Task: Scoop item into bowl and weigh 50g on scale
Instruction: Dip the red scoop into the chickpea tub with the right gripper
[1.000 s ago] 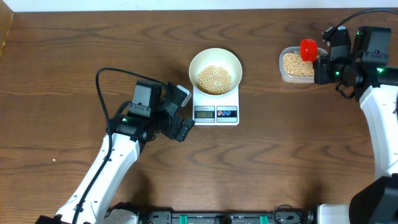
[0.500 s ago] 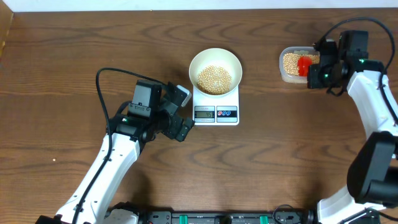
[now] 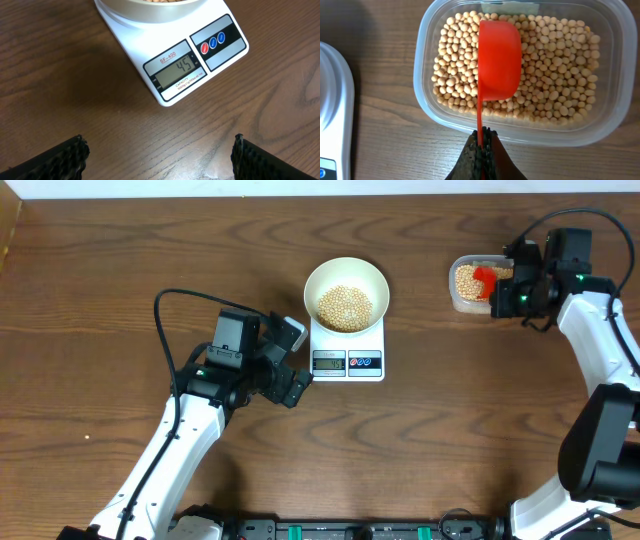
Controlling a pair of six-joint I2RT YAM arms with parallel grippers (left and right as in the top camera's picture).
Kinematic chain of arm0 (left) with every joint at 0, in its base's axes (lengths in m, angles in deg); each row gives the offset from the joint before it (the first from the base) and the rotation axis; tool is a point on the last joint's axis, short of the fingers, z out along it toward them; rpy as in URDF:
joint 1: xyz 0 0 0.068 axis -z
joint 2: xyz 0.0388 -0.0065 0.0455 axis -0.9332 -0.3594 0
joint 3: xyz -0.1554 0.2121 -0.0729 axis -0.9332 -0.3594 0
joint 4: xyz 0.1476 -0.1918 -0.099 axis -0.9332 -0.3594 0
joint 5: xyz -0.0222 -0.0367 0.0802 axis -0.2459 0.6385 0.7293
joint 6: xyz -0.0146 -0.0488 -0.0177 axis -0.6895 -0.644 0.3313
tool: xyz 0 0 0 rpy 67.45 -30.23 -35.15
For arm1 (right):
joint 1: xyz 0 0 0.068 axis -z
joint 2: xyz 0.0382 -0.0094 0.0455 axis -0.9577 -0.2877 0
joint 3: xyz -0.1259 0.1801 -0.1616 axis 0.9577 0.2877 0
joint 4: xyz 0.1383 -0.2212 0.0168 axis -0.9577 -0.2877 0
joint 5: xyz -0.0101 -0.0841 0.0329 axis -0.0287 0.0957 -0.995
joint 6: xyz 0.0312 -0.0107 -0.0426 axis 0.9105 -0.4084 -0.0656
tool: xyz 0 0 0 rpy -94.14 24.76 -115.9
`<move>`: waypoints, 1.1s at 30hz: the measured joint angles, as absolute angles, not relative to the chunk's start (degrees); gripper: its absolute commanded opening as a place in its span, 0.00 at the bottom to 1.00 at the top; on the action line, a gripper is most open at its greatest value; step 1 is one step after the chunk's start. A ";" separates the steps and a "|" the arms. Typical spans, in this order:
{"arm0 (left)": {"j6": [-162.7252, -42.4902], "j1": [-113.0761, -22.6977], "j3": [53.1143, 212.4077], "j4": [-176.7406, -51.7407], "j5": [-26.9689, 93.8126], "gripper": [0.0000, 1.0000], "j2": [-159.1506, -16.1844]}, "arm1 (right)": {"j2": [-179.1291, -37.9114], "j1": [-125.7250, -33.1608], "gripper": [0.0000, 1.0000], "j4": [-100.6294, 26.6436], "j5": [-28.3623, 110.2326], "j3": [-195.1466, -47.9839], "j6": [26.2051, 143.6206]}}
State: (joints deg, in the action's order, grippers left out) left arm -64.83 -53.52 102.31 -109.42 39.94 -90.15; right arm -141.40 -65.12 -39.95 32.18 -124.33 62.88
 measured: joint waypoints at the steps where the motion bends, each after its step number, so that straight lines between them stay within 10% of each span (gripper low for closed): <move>1: -64.83 -53.52 102.34 -109.42 39.94 0.93 -90.15 | -141.40 -64.68 0.01 -39.98 31.72 -124.33 63.06; 33: -64.83 -53.52 102.34 -109.42 39.94 0.93 -90.15 | -140.66 -56.66 0.02 -38.27 -7.73 -124.33 64.54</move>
